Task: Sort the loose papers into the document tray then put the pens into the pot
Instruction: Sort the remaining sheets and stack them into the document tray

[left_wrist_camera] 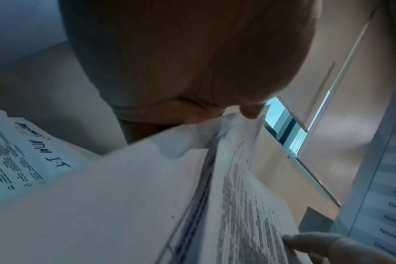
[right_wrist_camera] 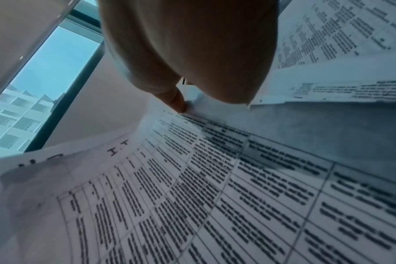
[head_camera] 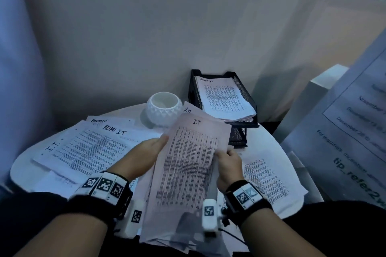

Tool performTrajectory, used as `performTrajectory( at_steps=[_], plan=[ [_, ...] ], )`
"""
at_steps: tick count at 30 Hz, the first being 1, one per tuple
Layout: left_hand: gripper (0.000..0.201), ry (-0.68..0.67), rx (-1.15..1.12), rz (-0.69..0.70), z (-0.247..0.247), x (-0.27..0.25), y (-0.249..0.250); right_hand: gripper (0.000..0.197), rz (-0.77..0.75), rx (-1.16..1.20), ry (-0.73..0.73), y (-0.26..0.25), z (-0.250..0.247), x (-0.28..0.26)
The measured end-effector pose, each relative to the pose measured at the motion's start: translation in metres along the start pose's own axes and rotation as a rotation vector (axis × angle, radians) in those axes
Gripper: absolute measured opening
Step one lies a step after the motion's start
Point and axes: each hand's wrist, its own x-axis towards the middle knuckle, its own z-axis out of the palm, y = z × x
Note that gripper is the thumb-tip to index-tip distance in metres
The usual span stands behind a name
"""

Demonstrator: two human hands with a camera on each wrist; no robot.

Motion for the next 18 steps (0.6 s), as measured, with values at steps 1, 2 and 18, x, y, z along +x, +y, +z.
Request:
performTrajectory(
  at_steps=[1,2,18],
  plan=[
    [0.054,0.004,0.039,0.017,0.0,0.001,0.0,0.005,-0.012,0.004,0.032,0.001,0.005,0.002],
    [0.042,0.03,0.099,0.028,-0.001,0.003,-0.002,0.004,-0.018,0.008,0.045,0.002,0.011,0.004],
    [0.018,0.469,0.329,-0.081,-0.043,0.015,-0.019,0.055,0.199,-0.813,-0.11,0.067,0.018,0.004]
  ],
)
